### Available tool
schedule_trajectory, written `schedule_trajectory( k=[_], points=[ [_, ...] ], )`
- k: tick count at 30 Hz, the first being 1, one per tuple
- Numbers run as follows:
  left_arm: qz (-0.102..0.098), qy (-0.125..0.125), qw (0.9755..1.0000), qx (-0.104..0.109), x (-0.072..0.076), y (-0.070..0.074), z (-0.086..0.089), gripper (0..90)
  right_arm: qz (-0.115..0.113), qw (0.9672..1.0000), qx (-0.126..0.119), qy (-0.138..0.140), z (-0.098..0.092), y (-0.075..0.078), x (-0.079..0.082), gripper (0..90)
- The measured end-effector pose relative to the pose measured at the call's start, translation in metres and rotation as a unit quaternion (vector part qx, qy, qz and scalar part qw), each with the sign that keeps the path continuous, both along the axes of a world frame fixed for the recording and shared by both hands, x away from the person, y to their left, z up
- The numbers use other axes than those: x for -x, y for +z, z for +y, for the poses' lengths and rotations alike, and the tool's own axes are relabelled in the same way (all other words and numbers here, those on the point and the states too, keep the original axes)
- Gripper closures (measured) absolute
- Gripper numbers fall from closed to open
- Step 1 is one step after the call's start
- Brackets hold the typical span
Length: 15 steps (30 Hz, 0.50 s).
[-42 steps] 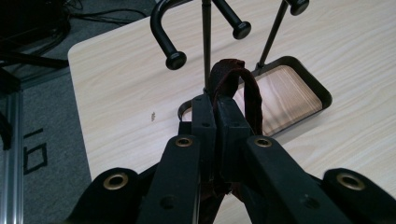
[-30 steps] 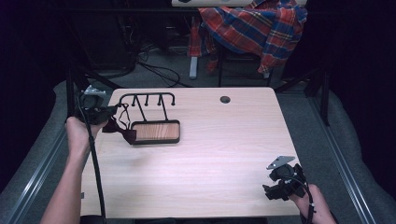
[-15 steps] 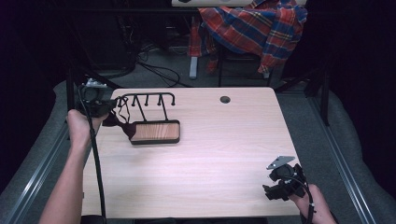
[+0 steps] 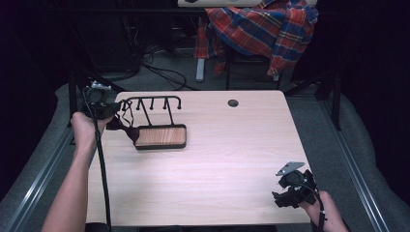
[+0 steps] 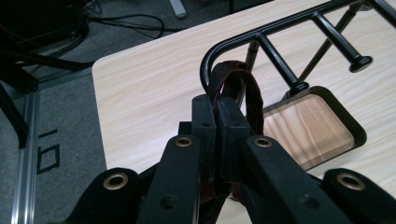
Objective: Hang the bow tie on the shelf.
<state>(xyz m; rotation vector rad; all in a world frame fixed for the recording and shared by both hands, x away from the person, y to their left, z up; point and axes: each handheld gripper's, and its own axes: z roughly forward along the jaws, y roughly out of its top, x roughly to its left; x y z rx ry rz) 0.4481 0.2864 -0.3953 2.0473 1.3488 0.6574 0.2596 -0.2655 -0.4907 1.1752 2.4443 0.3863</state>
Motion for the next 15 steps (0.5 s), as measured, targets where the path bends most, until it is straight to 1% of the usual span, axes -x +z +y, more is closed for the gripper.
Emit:
schedule_trajectory(
  k=[2, 3, 6, 12, 15],
  points=[
    [0.003, -0.001, 1.0000, 0.001, -0.001, -0.001, 0.001, 87.2, 0.001, 1.0000, 0.001, 0.000, 0.000, 0.000, 0.000, 15.0],
    [0.002, 0.001, 1.0000, 0.002, -0.002, -0.002, 0.000, 87.1, 0.001, 1.0000, 0.001, 0.000, 0.000, 0.000, 0.000, 15.0],
    [0.007, 0.006, 0.9999, 0.006, -0.005, -0.004, 0.002, 87.1, 0.001, 1.0000, 0.000, 0.001, 0.000, 0.000, 0.000, 15.0],
    [0.008, 0.016, 0.9998, 0.007, -0.010, -0.009, 0.004, 87.1, 0.001, 1.0000, 0.001, 0.001, 0.000, 0.000, 0.000, 15.0],
    [0.014, 0.021, 0.9995, 0.016, -0.013, -0.012, 0.005, 87.1, 0.001, 1.0000, 0.001, 0.001, 0.000, 0.000, 0.000, 15.0]
  ],
)
